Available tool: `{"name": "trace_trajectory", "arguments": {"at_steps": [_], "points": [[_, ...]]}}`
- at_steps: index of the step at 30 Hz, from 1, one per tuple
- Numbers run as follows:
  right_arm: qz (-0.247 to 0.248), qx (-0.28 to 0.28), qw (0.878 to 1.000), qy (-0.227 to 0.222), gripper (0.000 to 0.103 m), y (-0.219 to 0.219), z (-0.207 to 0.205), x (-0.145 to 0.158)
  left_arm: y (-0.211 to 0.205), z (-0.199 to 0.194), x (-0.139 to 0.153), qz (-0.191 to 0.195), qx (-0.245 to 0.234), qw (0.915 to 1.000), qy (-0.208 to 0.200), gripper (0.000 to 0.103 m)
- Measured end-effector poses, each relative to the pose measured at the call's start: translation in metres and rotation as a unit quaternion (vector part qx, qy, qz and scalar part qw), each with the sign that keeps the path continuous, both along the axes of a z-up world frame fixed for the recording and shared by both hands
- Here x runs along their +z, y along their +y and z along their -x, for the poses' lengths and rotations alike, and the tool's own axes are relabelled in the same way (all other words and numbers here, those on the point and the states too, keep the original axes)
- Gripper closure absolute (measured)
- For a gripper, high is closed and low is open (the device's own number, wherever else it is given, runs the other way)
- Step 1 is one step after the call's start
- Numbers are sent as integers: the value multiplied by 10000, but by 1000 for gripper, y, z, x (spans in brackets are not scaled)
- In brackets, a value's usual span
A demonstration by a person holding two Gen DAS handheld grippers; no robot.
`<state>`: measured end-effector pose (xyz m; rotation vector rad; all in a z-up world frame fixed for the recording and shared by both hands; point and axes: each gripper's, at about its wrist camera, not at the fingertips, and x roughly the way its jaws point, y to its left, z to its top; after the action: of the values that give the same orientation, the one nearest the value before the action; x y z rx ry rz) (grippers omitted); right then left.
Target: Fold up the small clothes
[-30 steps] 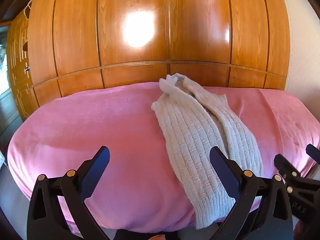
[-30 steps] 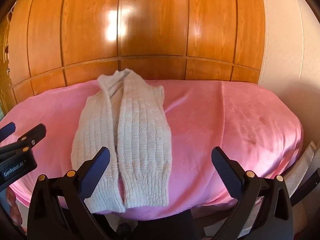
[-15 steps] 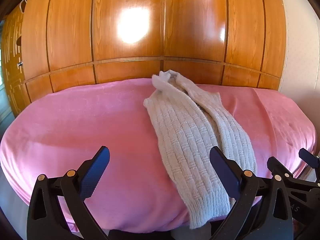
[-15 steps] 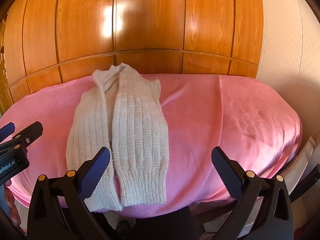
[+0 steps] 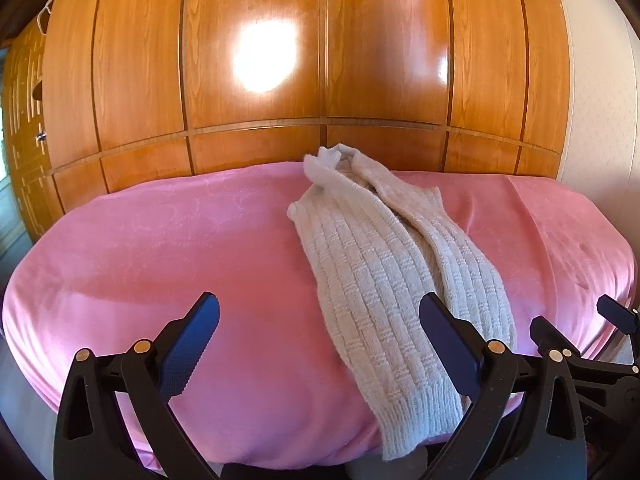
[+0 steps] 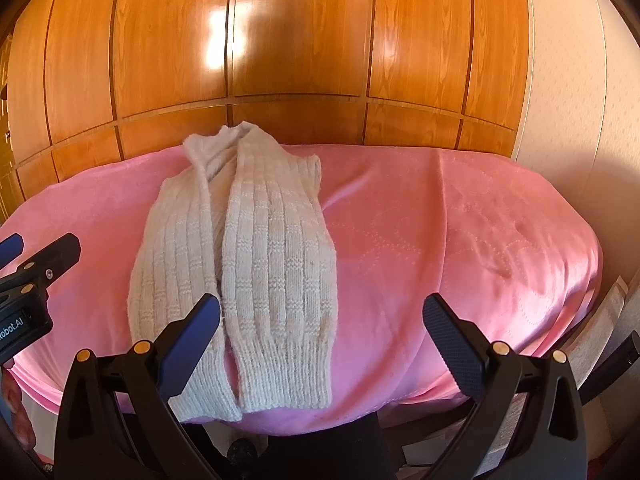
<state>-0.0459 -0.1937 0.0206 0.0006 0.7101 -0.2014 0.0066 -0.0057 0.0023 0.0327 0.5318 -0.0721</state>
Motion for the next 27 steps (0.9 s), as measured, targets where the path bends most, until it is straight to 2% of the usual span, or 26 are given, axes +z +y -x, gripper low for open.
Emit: {"name": "trace_trajectory", "arguments": {"at_steps": [10,17,27], "points": [[-36,-23,10000,67,2,-2,-4,-3,1,-1,-3,-58,-65,10000,37,4],[-137,-72,9998,151,2,-6,-7,-8,-2,-10,-9,-129,8,9996,237,4],[-662,60,9977,97,2,-15,-6,-10,-2,-19,-14,-322,208,9986,367,4]]}}
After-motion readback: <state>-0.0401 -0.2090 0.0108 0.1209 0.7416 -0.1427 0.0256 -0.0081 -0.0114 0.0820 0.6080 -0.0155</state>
